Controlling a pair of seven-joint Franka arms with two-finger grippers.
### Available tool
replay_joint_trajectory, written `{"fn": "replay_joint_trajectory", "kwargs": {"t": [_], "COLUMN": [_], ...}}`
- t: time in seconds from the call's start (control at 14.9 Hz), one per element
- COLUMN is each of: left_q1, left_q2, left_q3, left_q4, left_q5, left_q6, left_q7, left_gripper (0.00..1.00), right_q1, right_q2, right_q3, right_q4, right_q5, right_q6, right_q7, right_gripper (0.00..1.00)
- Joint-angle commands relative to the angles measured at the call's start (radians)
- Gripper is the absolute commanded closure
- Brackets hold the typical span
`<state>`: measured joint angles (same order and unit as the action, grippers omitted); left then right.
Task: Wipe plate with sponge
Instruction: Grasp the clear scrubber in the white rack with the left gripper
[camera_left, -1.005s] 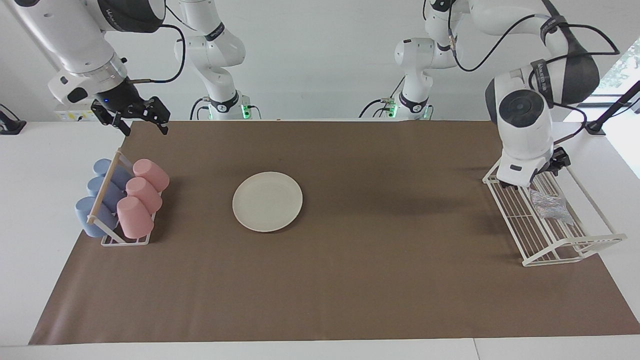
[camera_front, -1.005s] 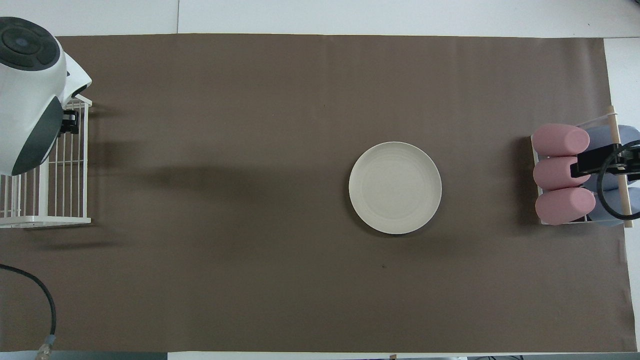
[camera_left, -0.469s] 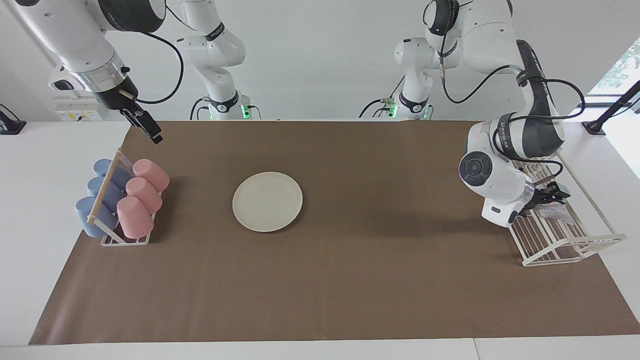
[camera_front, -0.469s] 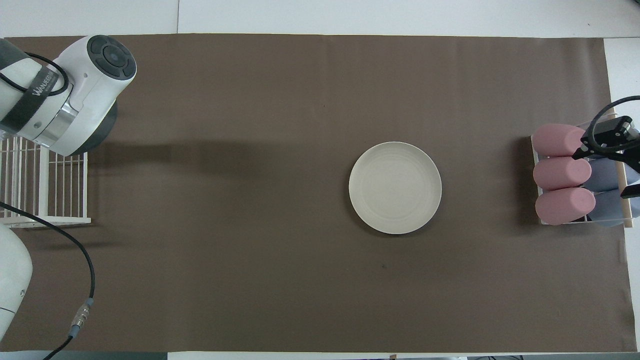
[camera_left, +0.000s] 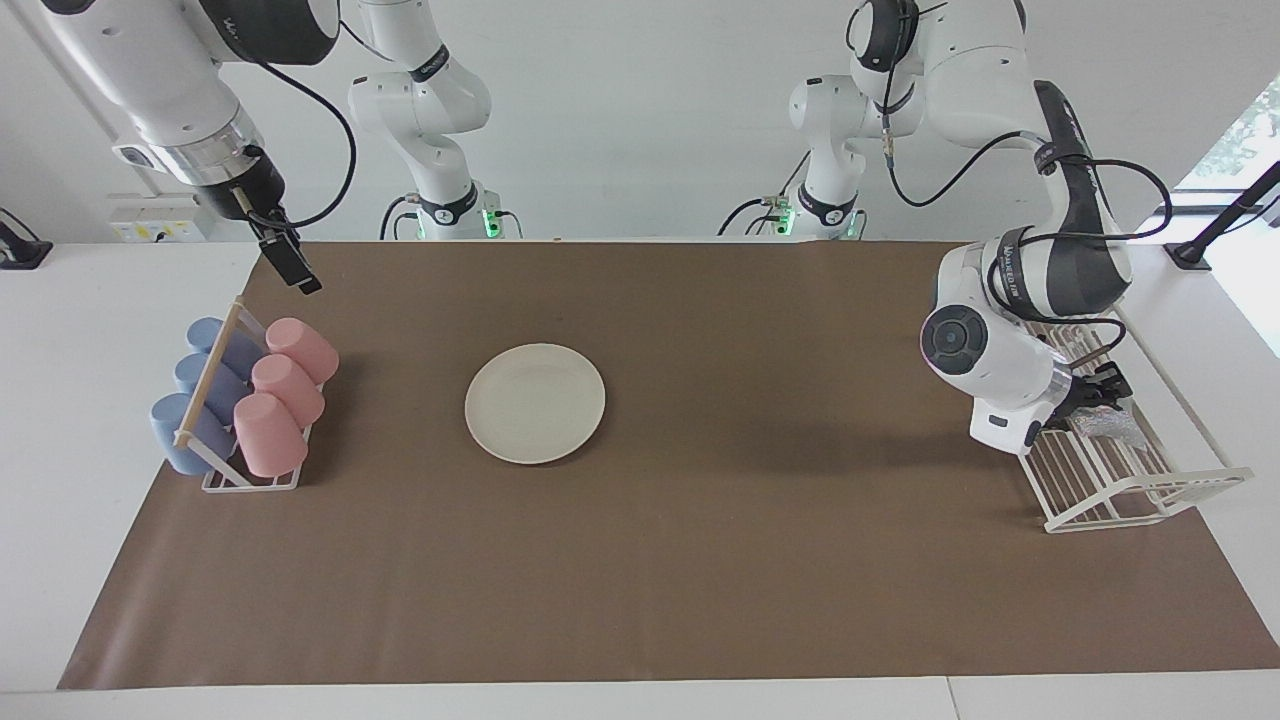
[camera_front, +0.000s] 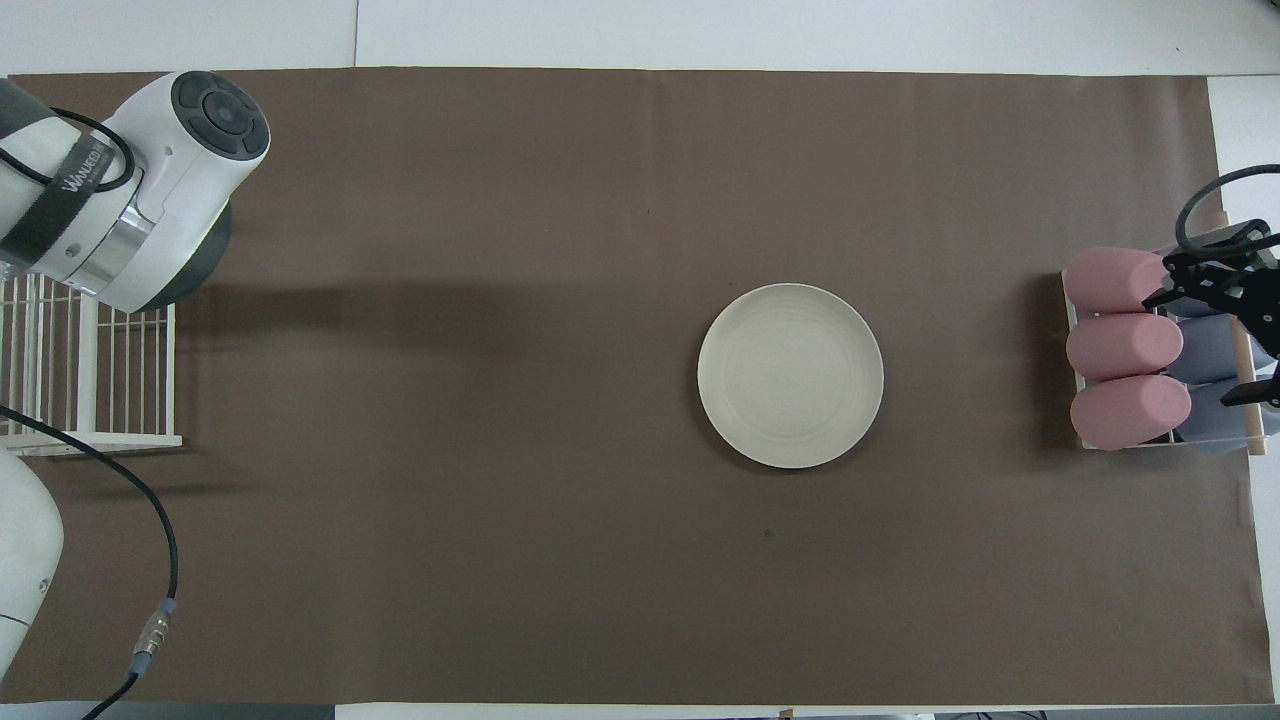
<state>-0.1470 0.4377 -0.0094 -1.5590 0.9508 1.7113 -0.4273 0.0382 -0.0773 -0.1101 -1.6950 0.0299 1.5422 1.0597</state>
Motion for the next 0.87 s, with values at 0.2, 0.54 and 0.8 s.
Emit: {"fn": "replay_joint_trajectory", "kwargs": {"t": [0.2, 0.54, 0.8], "left_q1": [0.0, -0.002, 0.0], "left_q2": [-0.011, -0.011, -0.01], "left_q3": [0.0, 0.0, 0.002], "left_q4": [-0.039, -0.033, 0.008], "left_q5": [0.023, 0.022, 0.025], "left_q6": [0.002, 0.007, -0.012], "left_q7": [-0.088, -0.103, -0.09], "left_gripper": [0.85, 1.0, 1.0], "right_q1": [0.0, -0.012, -0.014], "right_q2": [-0.081, -0.096, -0.096], "right_q3": [0.038, 0.041, 0.041], "right_q4": [-0.136, -0.178, -0.18], "right_q5": [0.035, 0.039, 0.039], "right_q6": [0.084, 0.148, 0.144], "right_q7": [0.156, 0.187, 0.192], "right_gripper": [0.0, 0.0, 0.0]}}
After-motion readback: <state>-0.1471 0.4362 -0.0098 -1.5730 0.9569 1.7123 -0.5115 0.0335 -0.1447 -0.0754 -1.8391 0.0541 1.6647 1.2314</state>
